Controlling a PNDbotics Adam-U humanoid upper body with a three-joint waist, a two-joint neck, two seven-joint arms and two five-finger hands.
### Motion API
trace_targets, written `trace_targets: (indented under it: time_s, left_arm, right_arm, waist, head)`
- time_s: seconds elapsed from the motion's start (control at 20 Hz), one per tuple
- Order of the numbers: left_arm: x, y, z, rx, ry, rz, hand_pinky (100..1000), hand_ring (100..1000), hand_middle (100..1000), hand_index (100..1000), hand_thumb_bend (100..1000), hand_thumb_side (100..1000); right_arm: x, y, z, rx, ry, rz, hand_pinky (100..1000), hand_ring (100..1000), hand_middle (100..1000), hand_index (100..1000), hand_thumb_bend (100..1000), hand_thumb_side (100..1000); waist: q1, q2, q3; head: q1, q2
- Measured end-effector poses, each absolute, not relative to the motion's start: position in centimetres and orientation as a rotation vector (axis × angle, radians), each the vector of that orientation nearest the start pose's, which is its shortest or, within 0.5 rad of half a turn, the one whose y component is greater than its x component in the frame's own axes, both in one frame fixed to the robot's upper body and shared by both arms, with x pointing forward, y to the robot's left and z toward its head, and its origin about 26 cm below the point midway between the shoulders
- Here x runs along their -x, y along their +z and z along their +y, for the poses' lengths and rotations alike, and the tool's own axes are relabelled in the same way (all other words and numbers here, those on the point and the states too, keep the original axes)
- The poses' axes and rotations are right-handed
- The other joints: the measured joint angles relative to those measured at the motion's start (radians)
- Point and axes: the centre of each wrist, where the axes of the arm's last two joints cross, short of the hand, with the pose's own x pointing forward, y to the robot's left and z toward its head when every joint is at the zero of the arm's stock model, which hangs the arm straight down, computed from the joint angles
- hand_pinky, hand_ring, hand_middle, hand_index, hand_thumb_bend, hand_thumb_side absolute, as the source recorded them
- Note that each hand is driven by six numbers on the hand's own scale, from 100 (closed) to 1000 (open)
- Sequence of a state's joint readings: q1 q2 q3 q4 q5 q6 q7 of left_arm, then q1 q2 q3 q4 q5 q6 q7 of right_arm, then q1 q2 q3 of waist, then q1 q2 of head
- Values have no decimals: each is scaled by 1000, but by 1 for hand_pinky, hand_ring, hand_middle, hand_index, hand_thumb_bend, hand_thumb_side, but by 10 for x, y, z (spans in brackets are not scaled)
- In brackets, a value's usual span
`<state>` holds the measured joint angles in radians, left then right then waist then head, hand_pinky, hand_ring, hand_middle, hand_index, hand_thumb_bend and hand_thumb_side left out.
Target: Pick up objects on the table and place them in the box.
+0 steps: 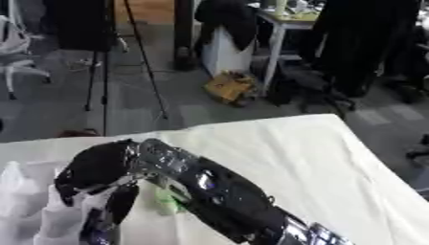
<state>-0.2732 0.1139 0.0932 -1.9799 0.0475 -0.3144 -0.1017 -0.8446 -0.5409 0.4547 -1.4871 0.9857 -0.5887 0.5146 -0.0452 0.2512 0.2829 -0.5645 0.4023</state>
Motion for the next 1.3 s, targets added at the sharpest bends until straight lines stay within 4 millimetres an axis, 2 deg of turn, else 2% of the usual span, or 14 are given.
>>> trace_targets:
  time_s: [0.05,0.45,0.75,0.9,1.0,1.1,1.2,1.3]
  left_arm:
    - [-301,176,253,20,-209,-2552,962,846,807,744,486,811]
    - [-301,177,253,21,-210,-2553,962,847,807,744,486,811]
    - [-301,177,253,21,-210,-2553,962,847,807,744,486,812]
    - [-301,177,253,19,-210,-2552,962,848,807,744,485,813]
    - [-301,176,254,12,-213,-2549,963,849,807,744,483,815]
    - [-300,175,257,-2,-215,-2544,963,850,808,743,482,815]
    - [-300,175,258,-11,-213,-2544,963,850,808,743,482,816]
    - [-299,172,261,-29,-210,-2537,965,852,808,742,476,822]
  right_arm:
    - [-402,235,-189,-956,-2579,1644,892,848,863,964,617,595]
    - [-402,237,-190,-1031,-2602,1617,880,841,859,960,605,613]
    - [-399,246,-193,-1110,-2525,1697,872,841,862,969,573,604]
    - [-394,264,-208,-1223,-2439,1770,862,837,860,968,564,600]
    - [-390,276,-219,-1293,-2385,1828,812,819,861,957,517,587]
    - [-387,277,-233,-1323,-2349,1952,808,825,873,958,499,586]
    - [-386,277,-248,-1332,-2332,2067,810,828,878,958,498,586]
    - [-385,278,-253,-1321,-2311,2150,841,877,931,959,481,584]
  waist:
    - [0,0,-2]
    - [0,0,-8]
    - [0,0,-10]
    - [0,0,-32]
    - [0,0,-46]
    - [0,0,-82]
    - [0,0,-96]
    - [6,0,-111]
  head:
    - [0,0]
    - [0,-9]
    - [4,-9]
    - [15,-9]
    - [24,-9]
    - [35,-9]
    - [43,-9]
    - [50,-9]
